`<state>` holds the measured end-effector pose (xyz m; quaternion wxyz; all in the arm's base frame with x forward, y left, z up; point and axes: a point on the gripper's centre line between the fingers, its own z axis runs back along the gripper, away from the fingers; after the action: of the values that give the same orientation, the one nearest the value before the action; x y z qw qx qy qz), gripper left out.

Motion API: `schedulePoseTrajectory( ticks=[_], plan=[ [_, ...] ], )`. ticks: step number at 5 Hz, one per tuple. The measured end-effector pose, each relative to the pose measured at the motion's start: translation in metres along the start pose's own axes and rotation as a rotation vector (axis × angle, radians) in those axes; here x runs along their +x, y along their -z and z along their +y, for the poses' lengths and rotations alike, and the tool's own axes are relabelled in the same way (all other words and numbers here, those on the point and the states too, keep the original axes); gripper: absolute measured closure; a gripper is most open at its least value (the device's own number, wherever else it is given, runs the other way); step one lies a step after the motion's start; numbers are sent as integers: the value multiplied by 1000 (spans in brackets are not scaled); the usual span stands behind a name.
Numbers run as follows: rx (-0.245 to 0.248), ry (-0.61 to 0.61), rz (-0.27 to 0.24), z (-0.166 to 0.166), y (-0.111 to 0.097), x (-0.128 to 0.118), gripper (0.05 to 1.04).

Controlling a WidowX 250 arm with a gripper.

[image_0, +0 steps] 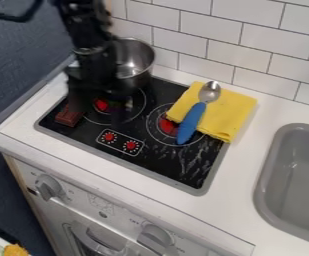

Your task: Moving the spatula to the left side burner from the right side burner

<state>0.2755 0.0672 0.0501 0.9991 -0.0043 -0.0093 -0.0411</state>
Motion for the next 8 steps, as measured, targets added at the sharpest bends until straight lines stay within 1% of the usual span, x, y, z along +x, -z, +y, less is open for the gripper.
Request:
schedulePoseTrajectory(
  ticks=[1,2,3,4,5,6,7,8],
  plan=[
    [-1,11,5,-46,5,7,83],
    [-49,-35,28,-66,16,18,83],
    [-57,-90,33,-67,22,29,83],
    [-62,-112,48,-66,32,33,83],
    [-64,-120,45,-66,41,42,83],
    [-22,-95,33,-75,43,46,83],
    [-11,-118,22,-76,44,54,83],
    [-1,-109,9,-79,45,61,83]
  ],
)
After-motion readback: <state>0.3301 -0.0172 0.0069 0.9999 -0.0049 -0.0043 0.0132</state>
